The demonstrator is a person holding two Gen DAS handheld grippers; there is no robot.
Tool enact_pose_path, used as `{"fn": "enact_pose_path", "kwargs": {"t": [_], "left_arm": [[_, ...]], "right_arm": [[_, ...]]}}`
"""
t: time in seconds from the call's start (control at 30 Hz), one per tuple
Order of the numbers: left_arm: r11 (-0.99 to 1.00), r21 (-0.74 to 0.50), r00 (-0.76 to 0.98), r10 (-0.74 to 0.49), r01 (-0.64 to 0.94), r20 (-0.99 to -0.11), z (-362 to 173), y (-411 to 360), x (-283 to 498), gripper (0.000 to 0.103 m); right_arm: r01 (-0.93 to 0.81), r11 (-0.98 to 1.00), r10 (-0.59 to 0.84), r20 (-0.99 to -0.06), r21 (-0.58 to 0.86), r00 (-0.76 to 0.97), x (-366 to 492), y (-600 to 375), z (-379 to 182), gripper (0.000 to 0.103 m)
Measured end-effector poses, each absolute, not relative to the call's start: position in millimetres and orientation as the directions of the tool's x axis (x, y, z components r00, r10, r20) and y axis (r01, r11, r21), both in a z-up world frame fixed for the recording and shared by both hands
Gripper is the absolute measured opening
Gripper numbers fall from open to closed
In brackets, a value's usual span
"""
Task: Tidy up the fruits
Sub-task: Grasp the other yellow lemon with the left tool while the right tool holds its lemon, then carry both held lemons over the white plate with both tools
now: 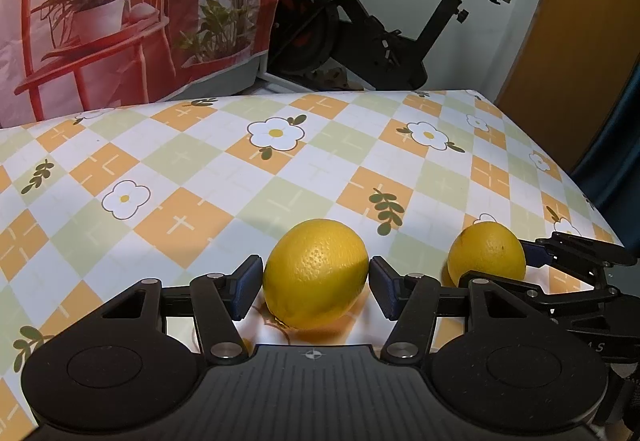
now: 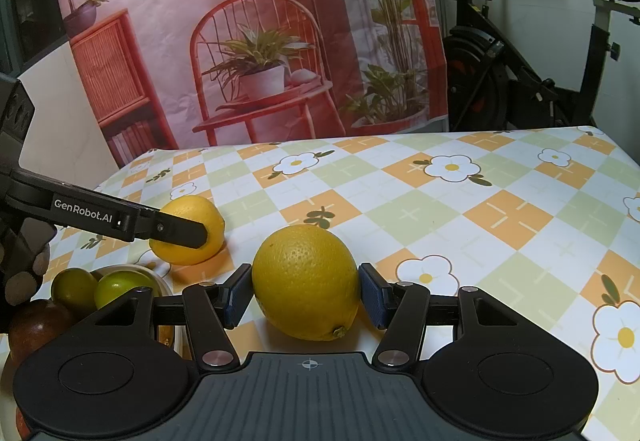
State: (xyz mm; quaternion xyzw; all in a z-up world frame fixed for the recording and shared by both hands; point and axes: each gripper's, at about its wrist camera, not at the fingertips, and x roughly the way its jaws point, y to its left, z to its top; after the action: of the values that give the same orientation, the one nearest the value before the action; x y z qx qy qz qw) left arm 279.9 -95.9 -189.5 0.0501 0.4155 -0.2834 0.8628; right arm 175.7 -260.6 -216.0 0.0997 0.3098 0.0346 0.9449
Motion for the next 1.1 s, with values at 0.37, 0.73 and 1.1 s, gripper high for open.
{"fn": "enact_pose_path", "kwargs": {"t": [0.37,0.73,1.1], "left_arm": [[0.835,-0.146,0.495,-0.445,0.531,-0.746,-189.7,-97.6,279.6,0.061],[0.852,-0.122,0.540,-0.426,0.509,-0.726,-187.6,-89.8,273.9,0.060],[0.871,-0.114,0.596,-0.417,0.478,-0.687,-165.3,-68.5,248.9,0.060]], "right_arm": [[-0.004,0.978,0.127,-0.578,0.210,0.806,175.7,-260.8,-216.0,0.053],[-0.004,0.977,0.129,-0.578,0.212,0.806,175.5,-261.2,-215.9,0.053],[-0.003,0.977,0.129,-0.577,0.214,0.807,174.9,-260.4,-215.6,0.053]]}}
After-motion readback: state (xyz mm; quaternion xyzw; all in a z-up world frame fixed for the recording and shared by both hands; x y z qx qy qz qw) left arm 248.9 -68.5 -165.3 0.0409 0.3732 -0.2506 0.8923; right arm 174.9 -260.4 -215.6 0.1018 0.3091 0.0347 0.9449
